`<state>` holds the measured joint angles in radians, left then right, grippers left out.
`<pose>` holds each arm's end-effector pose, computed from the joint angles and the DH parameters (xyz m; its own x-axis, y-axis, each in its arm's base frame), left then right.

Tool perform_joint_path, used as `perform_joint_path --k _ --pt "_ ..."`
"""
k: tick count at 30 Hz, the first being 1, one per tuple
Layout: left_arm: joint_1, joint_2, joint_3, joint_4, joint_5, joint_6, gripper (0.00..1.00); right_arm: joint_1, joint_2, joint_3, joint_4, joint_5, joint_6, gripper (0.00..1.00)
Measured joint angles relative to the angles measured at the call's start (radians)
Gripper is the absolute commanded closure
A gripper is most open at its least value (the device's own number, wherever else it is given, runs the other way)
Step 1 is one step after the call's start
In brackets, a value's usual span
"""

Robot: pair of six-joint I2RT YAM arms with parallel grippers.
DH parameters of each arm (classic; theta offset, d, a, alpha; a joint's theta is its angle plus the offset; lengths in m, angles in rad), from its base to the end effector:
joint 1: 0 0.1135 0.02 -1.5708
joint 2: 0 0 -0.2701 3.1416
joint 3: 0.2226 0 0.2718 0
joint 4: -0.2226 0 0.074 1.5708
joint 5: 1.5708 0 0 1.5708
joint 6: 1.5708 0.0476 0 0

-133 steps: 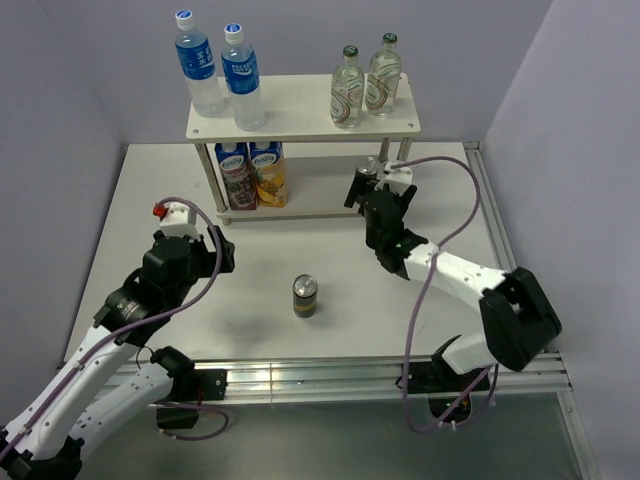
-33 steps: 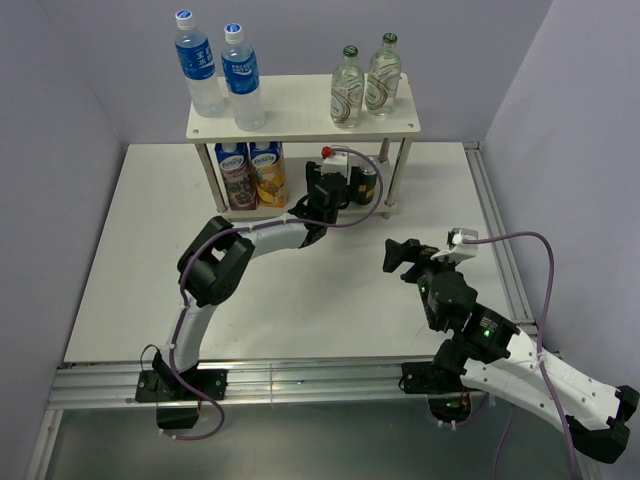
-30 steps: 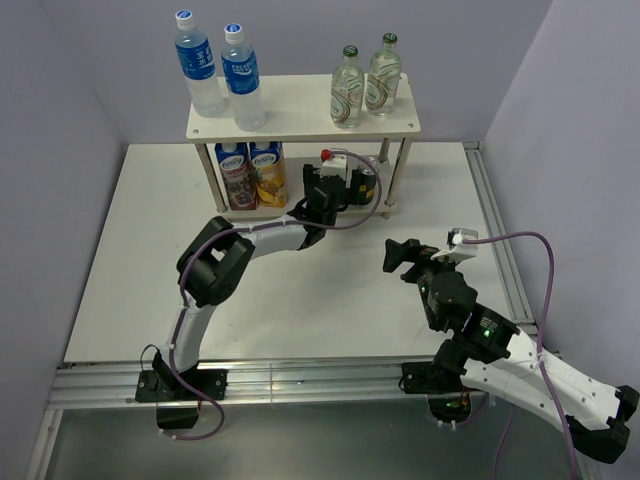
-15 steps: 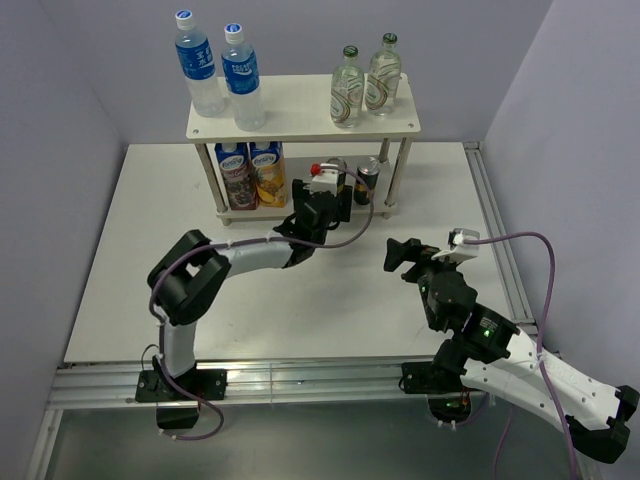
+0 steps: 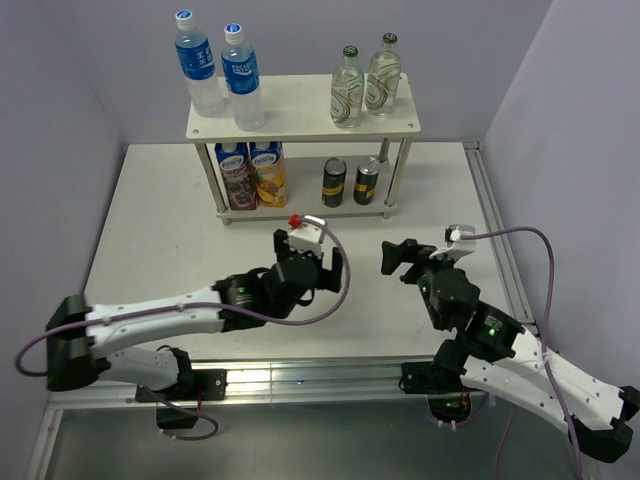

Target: Place and organize the beverage onto the shelf

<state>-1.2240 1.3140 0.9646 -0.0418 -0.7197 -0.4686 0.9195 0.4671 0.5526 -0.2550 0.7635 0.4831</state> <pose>0.1391 -0.2927 0.2985 -0.3415 -0.0543 -0.9383 0.3877 0.9013 -0.1933 0.1139 0.0951 0.2993 -0.1655 0.3364 -0.9270 -0.0954 0.9301 0.3546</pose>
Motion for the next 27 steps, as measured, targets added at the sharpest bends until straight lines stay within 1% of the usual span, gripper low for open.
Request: perform_joint_path --k 2,4,7,9,12,16,20,27 --pt "-0.024 -0.114 0.051 -0.194 -0.008 -0.031 0.01 0.001 0.002 0.073 -0.067 -0.037 0.009 0.00" --pt "-0.021 -0.202 0.145 -0.371 -0.047 -0.056 0.01 0.001 0.002 0.177 -0.106 -0.070 0.013 0.00" --pt "-0.014 -0.326 0.239 -0.487 -0.126 -0.040 0.01 0.003 -0.010 0.311 -0.126 -0.099 -0.003 0.00" --pt "-0.014 -0.411 0.246 -0.509 -0.179 0.000 0.01 0.003 -0.029 0.378 -0.135 -0.096 -0.022 0.00" --pt "-0.014 -0.527 0.212 -0.505 -0.251 0.072 0.01 0.003 -0.024 0.448 -0.153 -0.079 -0.055 0.00" --pt "-0.014 -0.653 0.076 -0.446 -0.273 0.152 0.01 0.003 0.005 0.470 -0.198 -0.064 -0.090 0.00" --pt "-0.014 -0.716 -0.018 -0.425 -0.274 0.192 0.01 0.003 0.027 0.470 -0.241 -0.061 -0.113 0.00" --pt "-0.014 -0.737 -0.042 -0.402 -0.297 0.206 0.01 0.004 0.027 0.470 -0.248 -0.043 -0.133 0.00"
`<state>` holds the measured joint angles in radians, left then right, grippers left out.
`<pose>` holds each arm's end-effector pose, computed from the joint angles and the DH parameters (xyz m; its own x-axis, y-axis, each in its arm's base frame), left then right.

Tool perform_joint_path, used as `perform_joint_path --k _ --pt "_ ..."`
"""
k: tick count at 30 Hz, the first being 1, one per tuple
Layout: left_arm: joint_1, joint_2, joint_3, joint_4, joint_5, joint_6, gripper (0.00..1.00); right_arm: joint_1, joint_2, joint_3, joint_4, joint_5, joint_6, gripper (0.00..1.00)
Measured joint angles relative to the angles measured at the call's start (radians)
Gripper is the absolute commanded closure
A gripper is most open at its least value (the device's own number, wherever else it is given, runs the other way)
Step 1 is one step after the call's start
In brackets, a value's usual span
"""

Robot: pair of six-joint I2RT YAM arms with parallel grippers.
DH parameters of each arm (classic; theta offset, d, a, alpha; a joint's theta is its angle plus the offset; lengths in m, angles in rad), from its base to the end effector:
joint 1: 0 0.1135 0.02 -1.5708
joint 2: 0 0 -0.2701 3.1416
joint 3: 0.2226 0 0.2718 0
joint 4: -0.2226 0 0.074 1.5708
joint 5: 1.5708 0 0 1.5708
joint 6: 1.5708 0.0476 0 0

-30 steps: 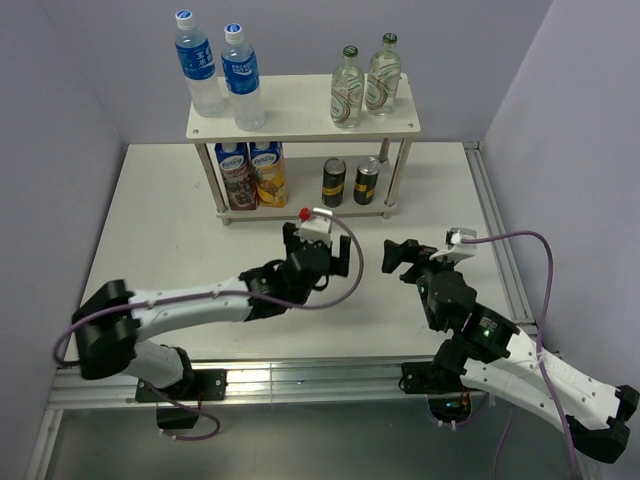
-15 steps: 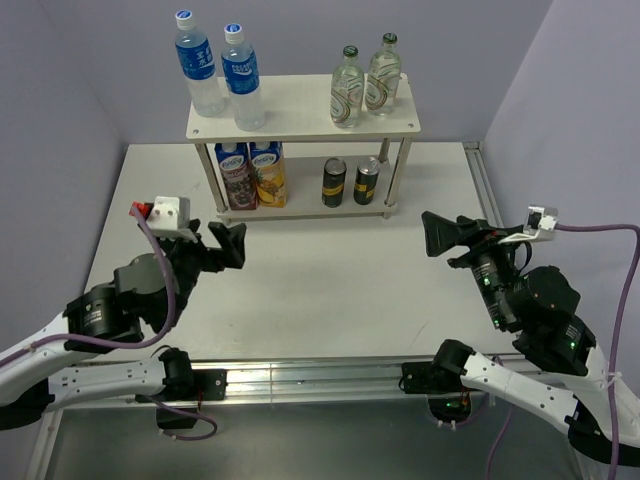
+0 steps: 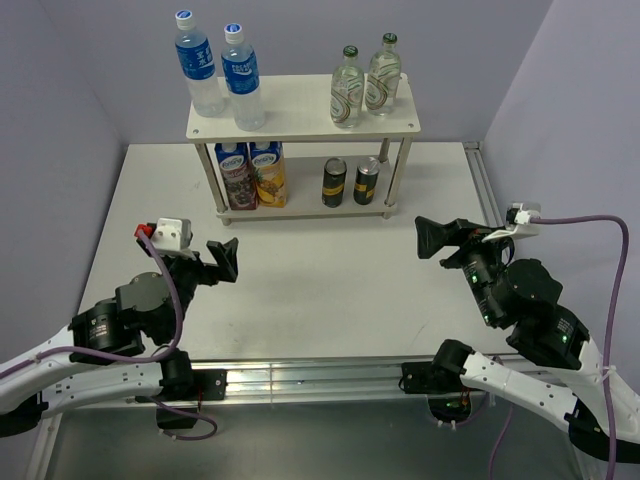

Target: Place and organize the beverage onto the shelf

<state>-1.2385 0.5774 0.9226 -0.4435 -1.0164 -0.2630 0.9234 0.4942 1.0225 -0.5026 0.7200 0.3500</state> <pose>0.0779 -0.1016 0.3974 -0.0885 -0.1630 -0.9826 0.2057 0.9623 -0.1781 0.0797 0.0534 0.4299 -0.0548 0.3550 -0.9332 -0.1952 0.9128 0.3587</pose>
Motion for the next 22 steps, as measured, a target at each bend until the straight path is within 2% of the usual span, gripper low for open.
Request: perform_joint_path --k 22 --pt "0.000 0.005 -0.020 0.033 -0.022 0.015 0.01 0.000 0.005 -0.006 0.025 0.032 -0.029 0.00"
